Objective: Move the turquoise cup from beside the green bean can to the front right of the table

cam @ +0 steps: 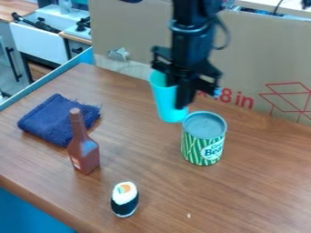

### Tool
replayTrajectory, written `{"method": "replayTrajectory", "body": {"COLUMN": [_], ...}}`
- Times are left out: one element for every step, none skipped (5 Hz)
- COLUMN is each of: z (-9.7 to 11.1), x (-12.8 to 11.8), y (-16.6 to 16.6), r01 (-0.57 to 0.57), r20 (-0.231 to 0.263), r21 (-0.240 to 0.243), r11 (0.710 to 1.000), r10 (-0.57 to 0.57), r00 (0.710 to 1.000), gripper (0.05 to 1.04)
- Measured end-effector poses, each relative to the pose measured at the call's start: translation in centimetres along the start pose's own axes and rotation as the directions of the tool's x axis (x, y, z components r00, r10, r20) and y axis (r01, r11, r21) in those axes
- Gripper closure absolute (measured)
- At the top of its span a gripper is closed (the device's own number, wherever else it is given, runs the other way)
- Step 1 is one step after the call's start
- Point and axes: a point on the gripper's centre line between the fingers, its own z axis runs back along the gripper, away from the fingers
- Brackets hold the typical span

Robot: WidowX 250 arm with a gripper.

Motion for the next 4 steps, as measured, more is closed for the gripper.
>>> {"method": "replayTrajectory", "body": {"z": [-0.7,-1.5,-2.8,-4.2], "x": [-2.4,-5.1,-6.1,-6.6], "y": [-5.5,-10.9,-14.2,-14.3], "r01": [0.156,0.273,0.348,0.357], "r20": [-0.055,-0.100,-0.111,-0.134], "r21": [-0.035,-0.068,-0.085,-0.078], "r11": [0.987,0.960,0.934,0.931], "r10": [-0.158,-0.279,-0.356,-0.364], "r00": [0.986,0.955,0.928,0.922], "gripper": [0.977,0.977,0.977,0.977]}}
